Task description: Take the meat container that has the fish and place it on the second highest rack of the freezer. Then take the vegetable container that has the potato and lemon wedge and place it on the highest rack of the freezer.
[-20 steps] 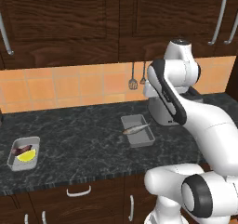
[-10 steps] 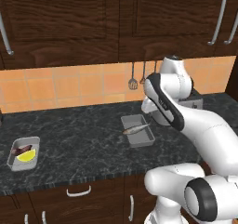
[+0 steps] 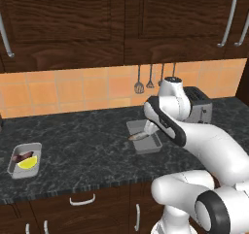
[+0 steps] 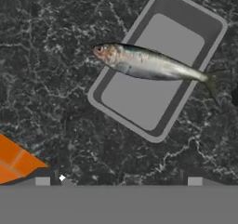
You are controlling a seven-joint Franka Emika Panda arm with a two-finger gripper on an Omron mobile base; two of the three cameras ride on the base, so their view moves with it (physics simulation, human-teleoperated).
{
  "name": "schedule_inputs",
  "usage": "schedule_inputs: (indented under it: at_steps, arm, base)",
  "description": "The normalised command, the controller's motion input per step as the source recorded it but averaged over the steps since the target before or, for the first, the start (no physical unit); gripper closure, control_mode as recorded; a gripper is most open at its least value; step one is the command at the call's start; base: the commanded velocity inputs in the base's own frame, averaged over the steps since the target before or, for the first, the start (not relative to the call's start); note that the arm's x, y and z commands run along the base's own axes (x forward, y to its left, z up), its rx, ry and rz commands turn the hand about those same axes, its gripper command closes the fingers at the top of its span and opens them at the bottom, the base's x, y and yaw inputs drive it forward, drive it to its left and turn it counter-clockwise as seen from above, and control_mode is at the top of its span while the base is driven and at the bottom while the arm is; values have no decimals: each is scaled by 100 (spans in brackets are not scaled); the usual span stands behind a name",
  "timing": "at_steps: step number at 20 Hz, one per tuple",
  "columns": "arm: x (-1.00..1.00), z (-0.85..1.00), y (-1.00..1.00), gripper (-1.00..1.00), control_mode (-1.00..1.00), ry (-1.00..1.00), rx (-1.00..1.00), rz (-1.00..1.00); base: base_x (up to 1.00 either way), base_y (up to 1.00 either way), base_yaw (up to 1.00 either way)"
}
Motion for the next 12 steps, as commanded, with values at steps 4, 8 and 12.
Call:
schedule_inputs:
  at_steps: [4,8,12]
  arm:
    - [31,-49,0,-100,-100,0,0,14]
    - [14,-54,2,-100,-100,0,-1,15]
    - [2,-46,10,-100,-100,0,-3,15]
  base:
    - [0,0,0]
    - [0,0,0]
    - [0,0,0]
